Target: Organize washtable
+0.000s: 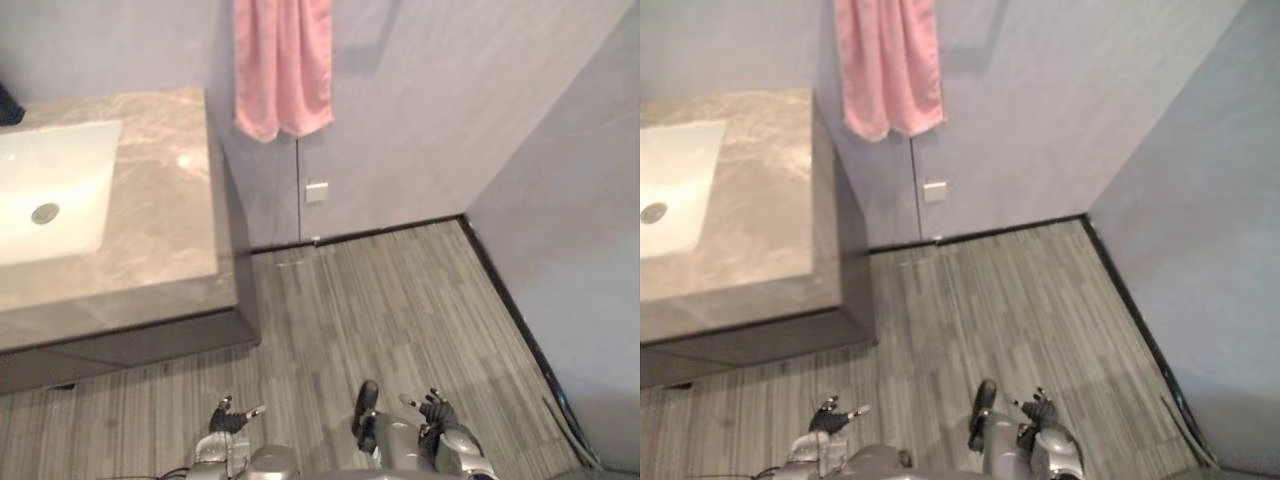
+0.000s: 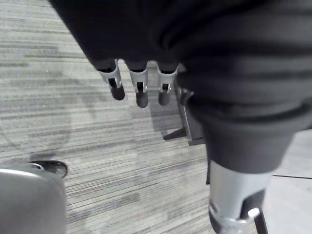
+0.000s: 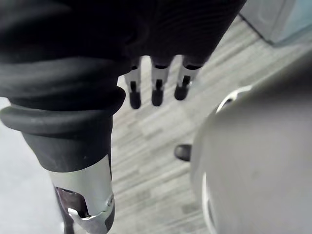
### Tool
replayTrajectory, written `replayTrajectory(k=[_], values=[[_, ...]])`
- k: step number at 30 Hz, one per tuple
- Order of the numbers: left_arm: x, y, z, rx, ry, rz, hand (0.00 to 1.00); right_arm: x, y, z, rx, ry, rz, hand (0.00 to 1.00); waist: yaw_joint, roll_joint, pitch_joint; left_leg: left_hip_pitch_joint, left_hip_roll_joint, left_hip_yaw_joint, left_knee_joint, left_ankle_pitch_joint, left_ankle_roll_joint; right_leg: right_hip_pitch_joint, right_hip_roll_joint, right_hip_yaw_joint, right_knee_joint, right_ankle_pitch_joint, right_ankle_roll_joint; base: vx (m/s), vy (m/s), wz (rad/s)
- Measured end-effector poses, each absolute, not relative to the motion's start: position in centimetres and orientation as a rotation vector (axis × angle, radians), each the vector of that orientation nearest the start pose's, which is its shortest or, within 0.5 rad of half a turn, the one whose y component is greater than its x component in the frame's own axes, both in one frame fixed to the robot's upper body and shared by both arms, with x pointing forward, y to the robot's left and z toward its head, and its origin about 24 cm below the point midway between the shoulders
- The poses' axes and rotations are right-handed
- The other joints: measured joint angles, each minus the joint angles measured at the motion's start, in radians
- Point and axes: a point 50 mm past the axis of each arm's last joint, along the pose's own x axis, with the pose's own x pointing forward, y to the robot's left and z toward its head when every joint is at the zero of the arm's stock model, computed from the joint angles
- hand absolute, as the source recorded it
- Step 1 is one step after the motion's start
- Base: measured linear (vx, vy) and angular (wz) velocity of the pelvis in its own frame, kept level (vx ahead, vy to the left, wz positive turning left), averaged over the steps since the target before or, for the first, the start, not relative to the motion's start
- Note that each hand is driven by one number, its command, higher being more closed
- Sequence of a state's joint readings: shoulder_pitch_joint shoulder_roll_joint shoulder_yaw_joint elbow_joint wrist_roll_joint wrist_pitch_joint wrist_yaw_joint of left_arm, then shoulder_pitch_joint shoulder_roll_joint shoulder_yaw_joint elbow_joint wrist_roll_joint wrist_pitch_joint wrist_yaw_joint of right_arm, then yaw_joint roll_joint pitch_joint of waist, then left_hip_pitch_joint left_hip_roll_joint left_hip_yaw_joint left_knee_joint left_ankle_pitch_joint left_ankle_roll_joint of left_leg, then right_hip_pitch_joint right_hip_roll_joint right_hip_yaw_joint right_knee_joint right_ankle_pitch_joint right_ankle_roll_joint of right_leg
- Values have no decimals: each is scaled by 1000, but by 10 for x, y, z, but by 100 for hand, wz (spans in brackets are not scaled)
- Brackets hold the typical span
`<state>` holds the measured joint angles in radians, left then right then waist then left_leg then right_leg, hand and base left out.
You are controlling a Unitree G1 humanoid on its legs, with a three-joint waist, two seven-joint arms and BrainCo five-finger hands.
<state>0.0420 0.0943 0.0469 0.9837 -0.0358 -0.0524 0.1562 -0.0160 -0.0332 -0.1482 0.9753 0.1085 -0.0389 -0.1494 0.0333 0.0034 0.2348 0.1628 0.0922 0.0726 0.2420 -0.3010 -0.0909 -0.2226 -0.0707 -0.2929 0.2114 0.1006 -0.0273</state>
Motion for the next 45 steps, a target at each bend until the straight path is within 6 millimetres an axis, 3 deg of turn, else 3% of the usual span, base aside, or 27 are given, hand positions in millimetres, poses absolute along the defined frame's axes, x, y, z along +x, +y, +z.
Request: replayTrajectory(k=[2, 4, 5, 6, 7, 9, 12, 14, 15, 16, 17, 19, 20, 22, 24, 26, 28, 32, 33, 34, 35, 36, 39, 40, 41, 43, 45], values=[[129, 179, -150, 57, 969, 228, 0, 149, -200, -141, 42, 915, -352, 0, -25, 43, -8, 26, 37, -3, -2, 6, -9, 11, 35, -6, 24, -78, -12, 383, -173, -9], [129, 175, -150, 47, 969, 223, 0, 144, -200, -143, 42, 930, -354, 0, -23, 41, -8, -3, 51, -27, 114, 18, -29, 48, 54, -9, 32, -123, -19, 279, -168, -1], [131, 177, -149, 38, 960, 237, 0, 141, -200, -144, 42, 939, -356, 0, -20, 41, -7, -64, 67, -50, 292, 38, -43, 84, 67, -14, 33, -149, -24, 253, -176, 10], [131, 178, -149, 32, 959, 248, 0, 139, -200, -145, 41, 943, -357, 0, -19, 39, -6, -106, 72, -59, 395, 70, -30, 102, 72, -16, 31, -159, -29, 218, -155, 3], [129, 180, -150, 23, 963, 261, 0, 139, -198, -145, 38, 944, -349, 0, -15, 35, -5, -196, 91, -61, 592, 184, -13, 143, 84, -7, 7, -173, -40, 207, -127, -13], [132, 184, -147, 20, 944, 273, 0, 140, -193, -145, 42, 944, -334, 0, -5, 42, -3, -293, 131, -23, 745, 134, 15, 202, 104, 5, -38, -182, -53, 219, -101, -23], [139, 183, -143, 11, 911, 270, 0, 141, -191, -146, 48, 950, -335, 0, 11, 26, 5, -366, 86, 33, 579, 62, 25, 266, 89, 47, -87, -181, -42, 236, -18, -34], [139, 182, -143, 11, 908, 268, 0, 140, -194, -146, 56, 954, -351, 0, 9, 23, 7, -375, 37, 47, 358, 65, 21, 293, 69, 64, -111, -190, -27, 239, 114, -24], [139, 181, -143, 17, 909, 255, 0, 140, -194, -146, 55, 954, -353, 0, 11, 30, 4, -373, 14, 65, 162, 87, 5, 305, 64, 77, -128, -202, -13, 270, 175, -18], [139, 180, -143, 18, 910, 251, 0, 139, -195, -146, 52, 954, -354, 0, 11, 34, 4, -369, 11, 68, 98, 121, 12, 308, 66, 80, -133, -206, -6, 299, 214, -28], [138, 180, -143, 12, 910, 255, 0, 139, -197, -146, 48, 956, -354, 0, 27, 36, 2, -347, 9, 85, 58, 202, 42, 311, 64, 103, -132, -215, 10, 275, 180, -38], [140, 182, -143, 17, 904, 258, 0, 141, -189, -147, 57, 957, -335, 0, 40, 5, -6, -322, -17, 125, 25, 195, 89, 316, 37, 133, -148, -218, 43, 315, 172, -36], [141, 186, -142, 18, 902, 268, 0, 140, -188, -147, 59, 959, -332, 0, 39, -5, -3, -322, -33, 133, 75, 152, 123, 326, 13, 138, -125, -237, 77, 353, 187, -22], [138, 188, -144, 12, 916, 283, 0, 140, -188, -147, 54, 959, -331, 0, 39, -5, -3, -271, -52, 150, 88, 96, 135, 311, -14, 161, 7, -285, 123, 318, 173, -18], [133, 188, -145, 14, 930, 285, 0, 141, -187, -146, 56, 950, -324, 0, 35, -3, -3, -194, -75, 132, 68, 57, 155, 178, -54, 181, 390, -303, 182, 320, 169, 13], [132, 190, -146, 23, 939, 284, 0, 137, -189, -147, 45, 957, -328, 0, 28, -9, -5, -162, -95, 89, 73, 36, 165, 116, -74, 181, 559, -333, 201, 322, 51, 77], [130, 190, -147, 20, 947, 288, 0, 129, -191, -150, 39, 978, -322, 0, 25, -20, -10, -106, -103, 11, 62, 25, 173, 71, -80, 136, 575, -369, 141, 388, -20, 120], [126, 187, -148, 1, 956, 296, 0, 134, -193, -148, 36, 959, -321, 0, 12, -8, -8, -30, -80, -75, 7, 16, 155, -14, -1, 183, 353, -365, 108, 401, -122, 88], [122, 188, -149, 3, 964, 300, 0, 134, -192, -148, 38, 959, -319, 0, 8, -10, -10, -8, -79, -95, 0, 2, 131, -16, 25, 223, 225, -292, 87, 438, -225, 69], [121, 191, -149, 8, 965, 309, 0, 129, -189, -150, 47, 973, -319, 0, 10, -33, -17, 8, -93, -115, 1, -18, 101, -18, 26, 254, 141, -131, 59, 380, -215, 69], [121, 188, -150, -4, 972, 310, 0, 128, -190, -150, 53, 975, -323, 0, 9, -26, -21, 21, -80, -130, 3, -28, 90, -17, 25, 248, 175, -150, 54, 308, -184, 48], [118, 182, -151, -26, 978, 314, 0, 127, -194, -150, 48, 974, -337, 0, 12, 2, -37, 22, -58, -138, 7, -27, 87, -15, 37, 229, 191, -165, 48, 400, -232, 47], [117, 177, -152, -60, 977, 328, 0, 127, -200, -147, 49, 953, -357, 0, 3, 36, -49, -80, -19, -127, 232, -22, 48, 26, 43, 164, 174, -230, 20, 343, -222, 54], [119, 178, -151, -76, 967, 346, 0, 125, -201, -147, 53, 954, -366, 0, 6, 36, -42, -159, 16, -84, 403, 5, 2, 70, 52, 141, 159, -248, 8, 285, -208, 69], [121, 180, -149, -76, 955, 353, 0, 123, -200, -147, 65, 954, -373, 0, 11, 32, -37, -204, 69, -28, 535, 1, -4, 123, 62, 113, 142, -262, -8, 321, -213, 53], [120, 181, -148, -70, 947, 352, 0, 124, -196, -147, 96, 949, -381, 0, 16, 25, -36, -232, 117, 38, 569, -1, 0, 177, 62, 92, 116, -268, -10, 200, -109, 27], [122, 184, -147, -57, 941, 349, 0, 127, -192, -146, 113, 937, -380, 0, 23, 19, -37, -260, 120, 69, 474, -3, 3, 207, 43, 89, 87, -268, -10, 158, -12, 13]])
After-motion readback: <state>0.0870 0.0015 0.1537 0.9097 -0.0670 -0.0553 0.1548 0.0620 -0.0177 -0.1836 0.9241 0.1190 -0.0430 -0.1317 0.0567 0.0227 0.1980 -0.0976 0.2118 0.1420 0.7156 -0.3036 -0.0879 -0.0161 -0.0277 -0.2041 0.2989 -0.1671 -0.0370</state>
